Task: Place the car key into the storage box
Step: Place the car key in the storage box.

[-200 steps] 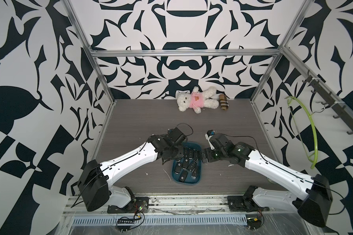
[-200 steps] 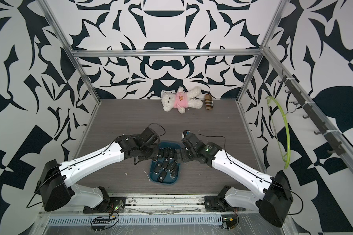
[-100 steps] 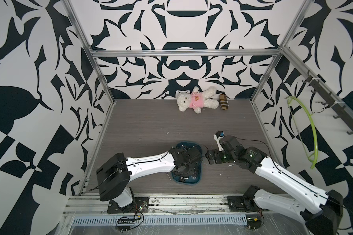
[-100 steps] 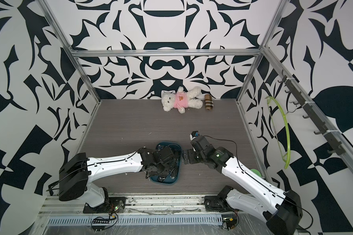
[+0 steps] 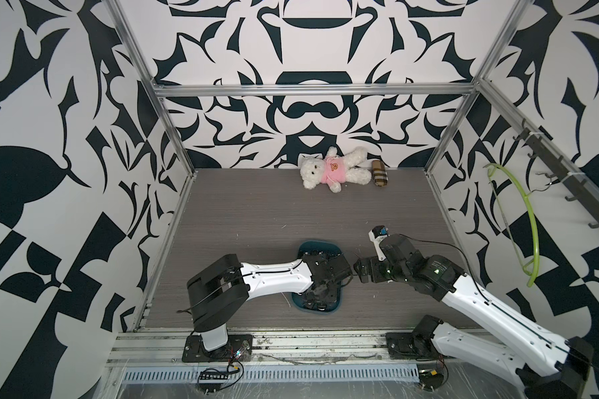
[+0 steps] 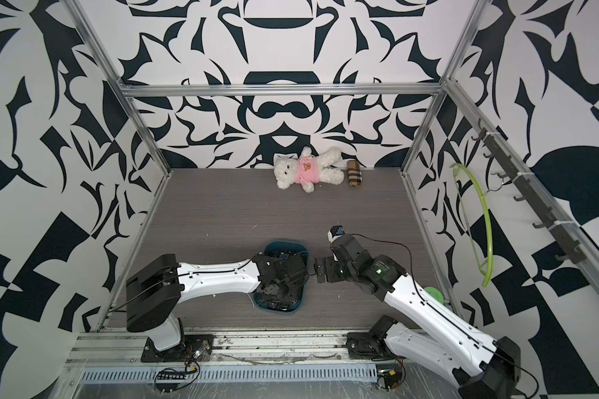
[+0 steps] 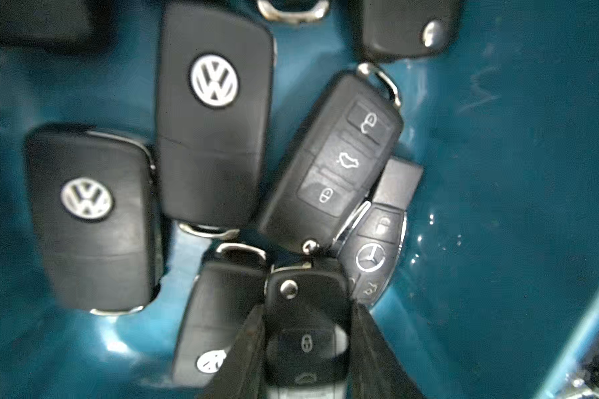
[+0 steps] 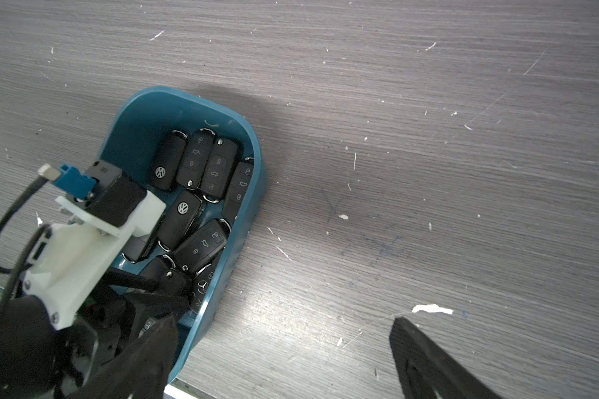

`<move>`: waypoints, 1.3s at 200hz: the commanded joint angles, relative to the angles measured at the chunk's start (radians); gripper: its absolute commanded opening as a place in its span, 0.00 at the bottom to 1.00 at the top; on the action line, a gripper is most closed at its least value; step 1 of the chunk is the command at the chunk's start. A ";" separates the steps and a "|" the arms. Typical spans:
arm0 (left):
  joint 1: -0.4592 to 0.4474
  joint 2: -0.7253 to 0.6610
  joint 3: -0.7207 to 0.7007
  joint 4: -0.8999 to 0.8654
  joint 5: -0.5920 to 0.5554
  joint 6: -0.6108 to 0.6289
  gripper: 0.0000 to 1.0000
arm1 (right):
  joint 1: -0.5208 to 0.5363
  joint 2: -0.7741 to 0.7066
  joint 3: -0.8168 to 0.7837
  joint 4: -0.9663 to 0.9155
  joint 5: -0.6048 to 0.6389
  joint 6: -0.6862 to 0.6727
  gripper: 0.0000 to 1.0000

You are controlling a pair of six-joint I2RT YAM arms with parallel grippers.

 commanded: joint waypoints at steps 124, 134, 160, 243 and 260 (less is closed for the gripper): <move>-0.002 -0.005 0.075 -0.103 -0.050 0.034 0.59 | -0.004 0.024 -0.005 0.028 -0.006 0.007 0.99; -0.002 -0.015 0.085 -0.114 -0.058 0.037 0.61 | -0.004 0.027 -0.008 0.031 -0.006 0.008 0.99; -0.001 -0.052 0.112 -0.149 -0.090 0.046 0.66 | -0.004 0.033 -0.008 0.040 -0.001 0.010 0.99; 0.166 -0.219 0.161 -0.273 -0.185 0.139 0.99 | -0.008 0.085 0.046 0.051 0.220 0.048 1.00; 0.240 -0.257 0.159 -0.288 -0.222 0.171 0.99 | -0.010 0.113 0.060 0.053 0.315 0.056 1.00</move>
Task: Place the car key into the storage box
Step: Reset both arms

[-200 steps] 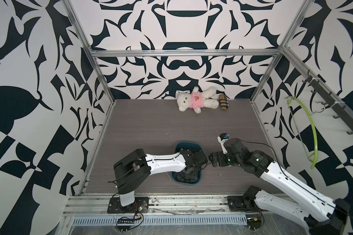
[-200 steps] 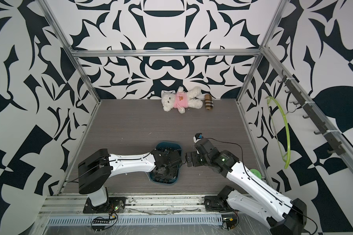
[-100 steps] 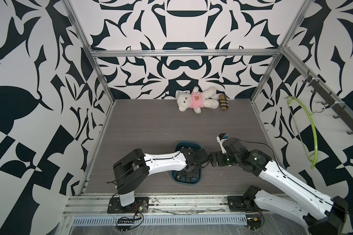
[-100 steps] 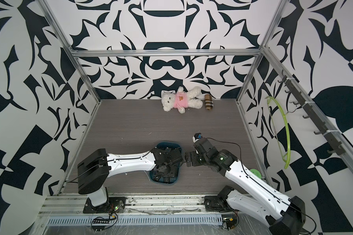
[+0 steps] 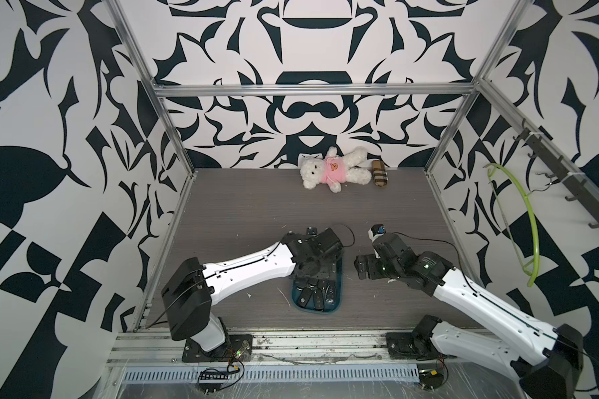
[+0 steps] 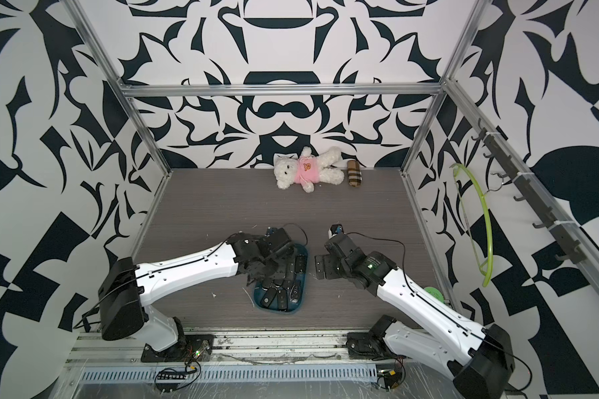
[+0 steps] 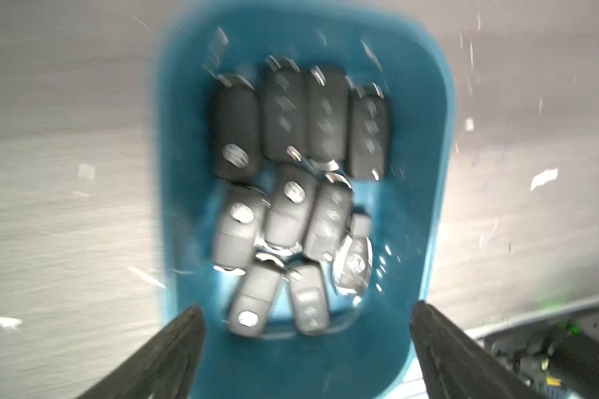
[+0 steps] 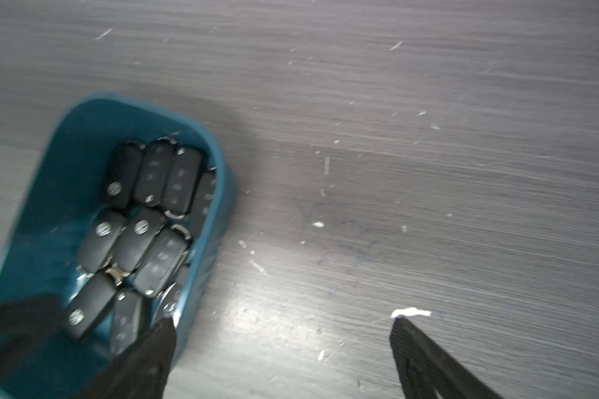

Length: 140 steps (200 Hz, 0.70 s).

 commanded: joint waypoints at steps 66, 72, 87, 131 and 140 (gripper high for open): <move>0.472 -0.176 -0.078 -0.001 -0.280 0.237 0.99 | -0.029 0.068 -0.012 0.312 0.551 -0.150 1.00; 0.509 -0.191 -0.104 0.037 -0.292 0.260 0.99 | -0.041 0.075 -0.023 0.352 0.565 -0.179 1.00; 0.590 -0.224 -0.181 0.163 -0.334 0.332 0.99 | -0.104 0.117 -0.033 0.422 0.551 -0.228 1.00; 0.832 -0.226 -0.363 0.486 -0.398 0.550 0.99 | -0.321 0.278 -0.047 0.628 0.507 -0.298 1.00; 0.885 -0.205 -0.387 0.531 -0.389 0.581 0.99 | -0.339 0.310 -0.055 0.695 0.525 -0.333 1.00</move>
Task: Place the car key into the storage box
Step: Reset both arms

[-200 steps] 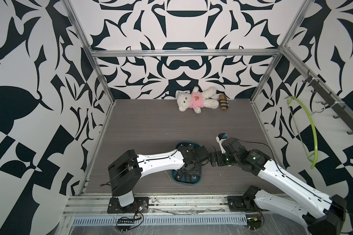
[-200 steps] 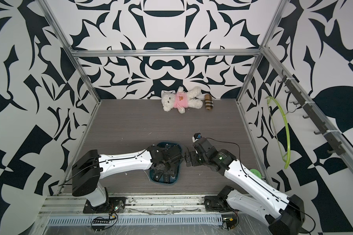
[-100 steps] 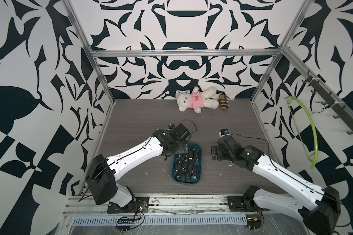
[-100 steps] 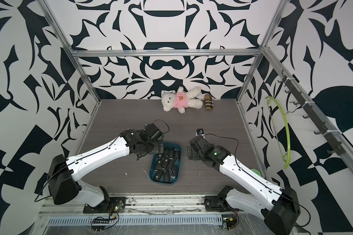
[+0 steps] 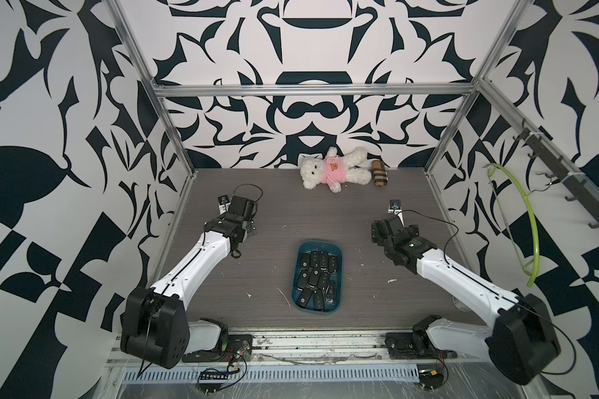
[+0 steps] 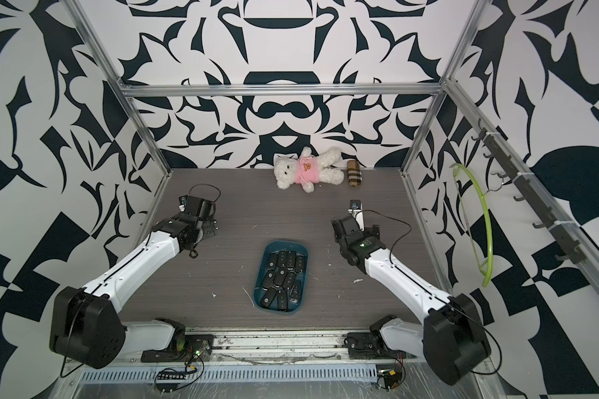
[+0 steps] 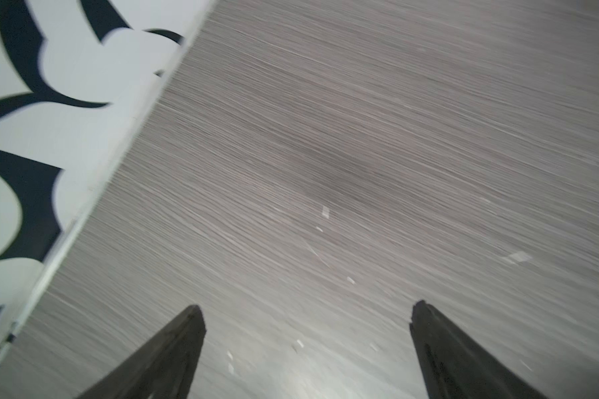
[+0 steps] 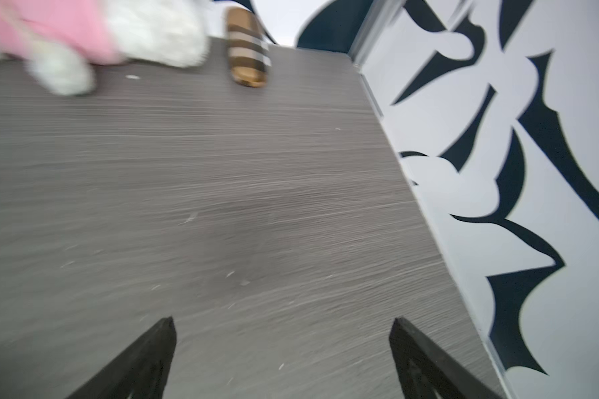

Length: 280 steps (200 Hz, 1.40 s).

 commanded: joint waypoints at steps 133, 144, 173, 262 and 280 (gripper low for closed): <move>0.255 0.172 -0.359 0.971 0.100 0.286 0.99 | -0.250 0.218 -0.064 0.566 -0.147 -0.177 1.00; 0.255 0.187 -0.364 1.010 0.126 0.305 0.99 | -0.252 0.207 -0.065 0.541 -0.155 -0.183 0.99; 0.248 0.183 -0.397 1.069 0.199 0.345 0.99 | -0.252 0.143 -0.164 0.595 -0.152 -0.189 0.98; 0.234 0.239 -0.598 1.525 0.389 0.448 0.99 | -0.261 0.239 -0.420 1.123 -0.228 -0.262 1.00; 0.233 0.209 -0.557 1.389 0.389 0.437 0.99 | -0.262 0.288 -0.429 1.183 -0.251 -0.275 1.00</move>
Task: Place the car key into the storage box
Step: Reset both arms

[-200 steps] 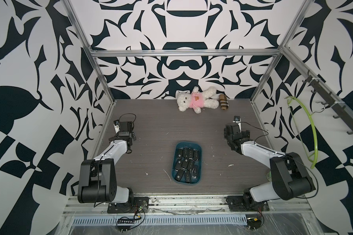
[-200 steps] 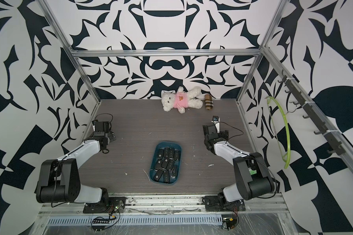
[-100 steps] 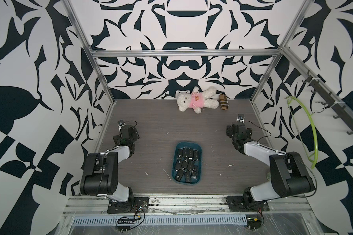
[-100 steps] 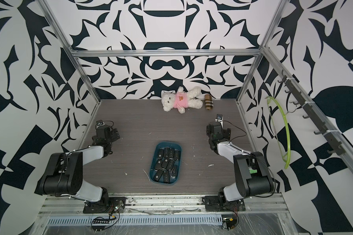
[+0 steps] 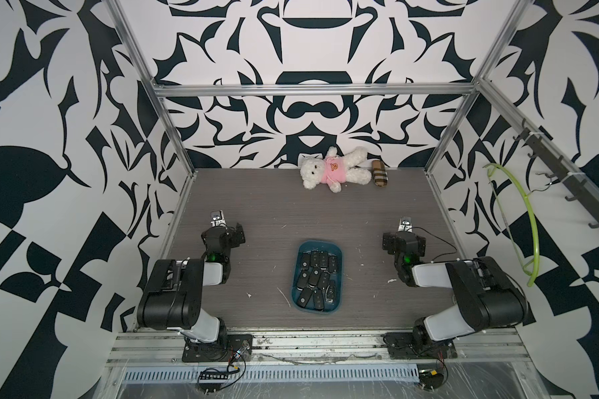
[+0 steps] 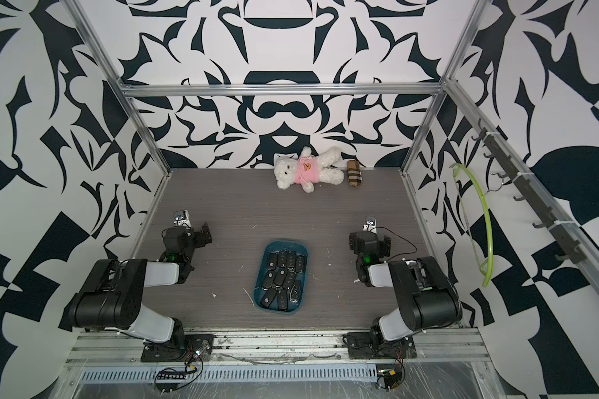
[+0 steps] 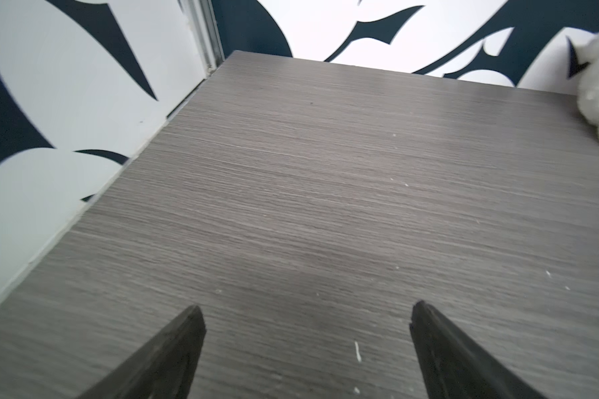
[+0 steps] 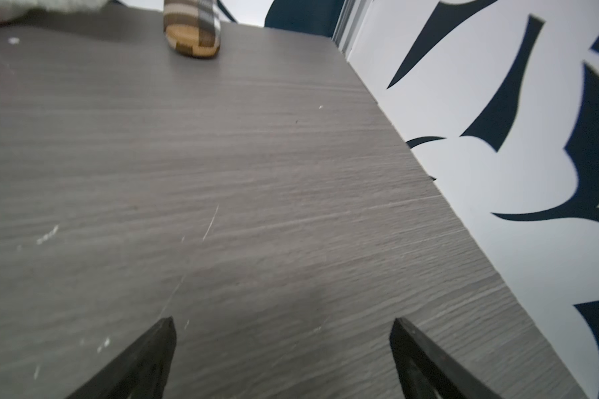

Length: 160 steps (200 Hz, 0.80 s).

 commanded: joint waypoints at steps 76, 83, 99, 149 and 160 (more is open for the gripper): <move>-0.003 0.001 0.007 0.054 0.049 0.025 0.99 | -0.047 0.036 0.032 0.140 -0.127 -0.015 1.00; -0.003 0.001 0.007 0.052 0.050 0.025 0.99 | -0.047 0.037 0.031 0.143 -0.127 -0.016 1.00; -0.003 0.001 0.007 0.053 0.049 0.026 0.99 | -0.046 0.036 0.032 0.142 -0.127 -0.017 1.00; -0.003 0.004 0.009 0.052 0.050 0.027 0.99 | -0.047 0.035 0.032 0.142 -0.127 -0.016 1.00; -0.003 0.004 0.009 0.052 0.050 0.026 0.99 | -0.047 0.036 0.032 0.142 -0.126 -0.016 1.00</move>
